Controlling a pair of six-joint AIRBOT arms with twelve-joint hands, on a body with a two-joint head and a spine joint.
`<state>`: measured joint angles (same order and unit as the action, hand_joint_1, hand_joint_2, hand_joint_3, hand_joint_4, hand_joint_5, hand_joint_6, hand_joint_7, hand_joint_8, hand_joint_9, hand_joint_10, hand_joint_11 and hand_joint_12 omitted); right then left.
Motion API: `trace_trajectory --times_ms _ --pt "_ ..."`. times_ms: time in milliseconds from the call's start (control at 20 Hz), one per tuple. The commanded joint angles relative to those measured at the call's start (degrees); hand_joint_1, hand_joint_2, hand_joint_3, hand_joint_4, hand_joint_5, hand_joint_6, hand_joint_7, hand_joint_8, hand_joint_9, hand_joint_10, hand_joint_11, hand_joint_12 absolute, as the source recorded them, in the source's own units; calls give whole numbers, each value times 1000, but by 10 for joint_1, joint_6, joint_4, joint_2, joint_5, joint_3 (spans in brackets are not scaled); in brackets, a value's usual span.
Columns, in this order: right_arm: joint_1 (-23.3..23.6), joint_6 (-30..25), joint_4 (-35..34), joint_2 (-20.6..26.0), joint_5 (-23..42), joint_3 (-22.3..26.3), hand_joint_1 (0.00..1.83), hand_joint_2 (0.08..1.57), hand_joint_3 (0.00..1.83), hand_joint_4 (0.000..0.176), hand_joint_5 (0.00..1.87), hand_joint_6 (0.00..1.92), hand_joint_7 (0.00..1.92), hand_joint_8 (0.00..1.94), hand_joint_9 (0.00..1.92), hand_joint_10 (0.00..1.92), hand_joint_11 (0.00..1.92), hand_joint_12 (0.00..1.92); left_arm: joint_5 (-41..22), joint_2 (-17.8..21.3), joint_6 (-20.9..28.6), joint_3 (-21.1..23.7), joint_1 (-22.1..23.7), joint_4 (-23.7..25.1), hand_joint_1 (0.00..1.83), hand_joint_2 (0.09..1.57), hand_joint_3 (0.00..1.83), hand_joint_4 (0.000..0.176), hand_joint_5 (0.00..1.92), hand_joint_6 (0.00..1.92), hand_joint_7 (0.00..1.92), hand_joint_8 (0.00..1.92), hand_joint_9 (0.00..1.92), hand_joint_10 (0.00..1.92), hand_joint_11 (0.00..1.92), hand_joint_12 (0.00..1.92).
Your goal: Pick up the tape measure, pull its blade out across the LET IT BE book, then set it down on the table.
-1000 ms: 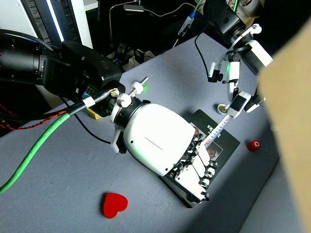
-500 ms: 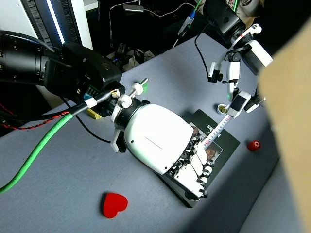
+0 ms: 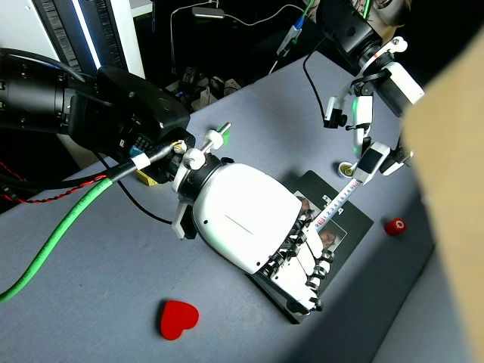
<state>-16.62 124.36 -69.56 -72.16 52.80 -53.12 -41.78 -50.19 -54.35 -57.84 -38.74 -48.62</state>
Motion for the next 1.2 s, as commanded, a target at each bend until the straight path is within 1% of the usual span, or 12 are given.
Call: trace_trajectory --times_ms 0,250,300,350,400,450,500,550,600,900,1000,1150 --pt "9 -4 45 2 33 -2 926 1195 0 0 657 7 724 9 701 72 213 1231 -62 5 7 0 6 21 1392 1056 0 0 1100 622 1178 757 935 1115 843 999" --pt "8 -5 45 2 33 -2 927 1194 0 0 685 15 736 11 725 77 225 1240 -62 4 7 -2 8 20 1391 1060 1 0 1090 617 1165 798 928 1123 843 998" --pt "8 -5 45 2 33 -2 939 1197 1 0 725 30 792 31 768 94 257 1249 -62 5 7 -2 8 20 1391 1061 1 0 1097 601 1159 811 924 1128 843 998" --pt "8 -5 45 2 33 -2 939 1197 1 0 725 30 792 31 768 94 257 1249 -62 5 7 -3 8 20 1391 1061 1 0 1097 601 1159 811 924 1128 843 998" --pt "9 -5 45 2 33 -2 1137 1180 1 0 772 1019 931 815 963 240 516 1318 -64 4 7 -3 8 20 1391 1061 0 0 1101 598 1157 811 924 1131 843 998" --pt "9 -5 45 2 33 -2 1183 1182 2 0 775 1275 946 1061 971 566 640 1418 -64 4 7 -3 8 20 1391 1060 0 0 1110 595 1153 810 926 1130 843 999" --pt "9 -5 45 2 33 -2 1321 1166 0 0 779 1225 967 976 848 1220 653 1445 -64 4 7 -3 8 20 1391 1059 0 0 1111 595 1153 809 927 1128 840 998" --pt "9 -5 45 3 33 -2 1347 1166 1 0 771 1220 962 985 814 1366 648 1458 -65 4 7 -3 8 20 1391 1059 0 0 1111 593 1154 808 928 1127 838 996" --pt "9 -5 45 3 33 -2 1350 1175 1 0 745 1237 949 1019 791 1414 638 1465 -65 4 7 -3 8 20 1391 1059 0 0 1105 595 1158 803 929 1127 839 996" --pt "8 -6 45 5 34 -2 1351 1177 0 0 745 1247 934 1023 796 1424 626 1460 -68 4 7 -4 8 20 1391 1057 0 0 1106 609 1162 784 938 1117 839 997" --pt "7 -7 46 11 36 0 1349 1188 0 0 702 1270 927 1057 782 1446 624 1461 -68 5 7 -4 8 20 1391 1058 0 0 1101 603 1159 789 941 1118 826 988" --pt "-1 -11 60 26 35 5 1350 1179 0 0 749 1258 932 1025 786 1428 625 1459 -68 5 7 -3 7 20 1391 1060 0 0 1093 613 1155 798 939 1122 834 989"
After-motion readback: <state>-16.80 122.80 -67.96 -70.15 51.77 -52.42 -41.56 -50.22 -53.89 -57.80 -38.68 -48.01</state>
